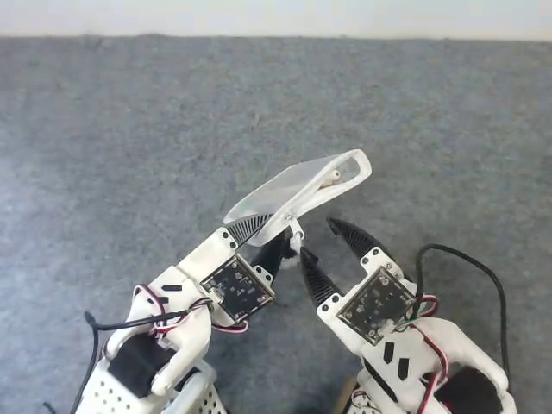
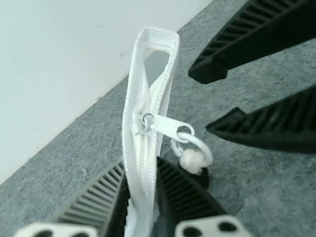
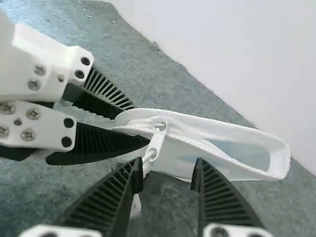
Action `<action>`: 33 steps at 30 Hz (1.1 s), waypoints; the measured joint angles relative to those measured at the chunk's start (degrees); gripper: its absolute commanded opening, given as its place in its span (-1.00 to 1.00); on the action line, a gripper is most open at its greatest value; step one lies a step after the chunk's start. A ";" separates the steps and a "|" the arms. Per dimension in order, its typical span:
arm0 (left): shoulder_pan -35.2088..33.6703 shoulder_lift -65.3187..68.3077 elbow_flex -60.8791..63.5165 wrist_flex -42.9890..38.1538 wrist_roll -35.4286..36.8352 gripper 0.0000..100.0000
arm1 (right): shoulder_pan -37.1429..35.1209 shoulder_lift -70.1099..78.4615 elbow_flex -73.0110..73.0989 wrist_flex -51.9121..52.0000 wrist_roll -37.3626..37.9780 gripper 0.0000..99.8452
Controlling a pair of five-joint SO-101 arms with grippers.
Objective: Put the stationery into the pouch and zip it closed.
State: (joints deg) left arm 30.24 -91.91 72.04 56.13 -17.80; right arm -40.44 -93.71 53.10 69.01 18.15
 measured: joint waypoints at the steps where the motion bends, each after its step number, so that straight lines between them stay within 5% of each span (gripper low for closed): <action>1: 0.00 0.00 0.00 0.00 0.00 -0.98 | -0.09 0.00 0.00 -0.18 0.00 -0.68; 28: 0.00 -0.09 0.00 0.00 0.00 -0.98 | -4.48 0.09 9.32 -10.64 0.00 -0.69; 33: 0.00 -0.09 0.00 0.00 0.00 -0.98 | -4.48 0.09 9.49 -10.64 0.35 -0.88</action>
State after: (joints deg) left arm 30.24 -92.00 72.04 56.13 -17.80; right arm -44.92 -93.63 62.59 58.37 18.51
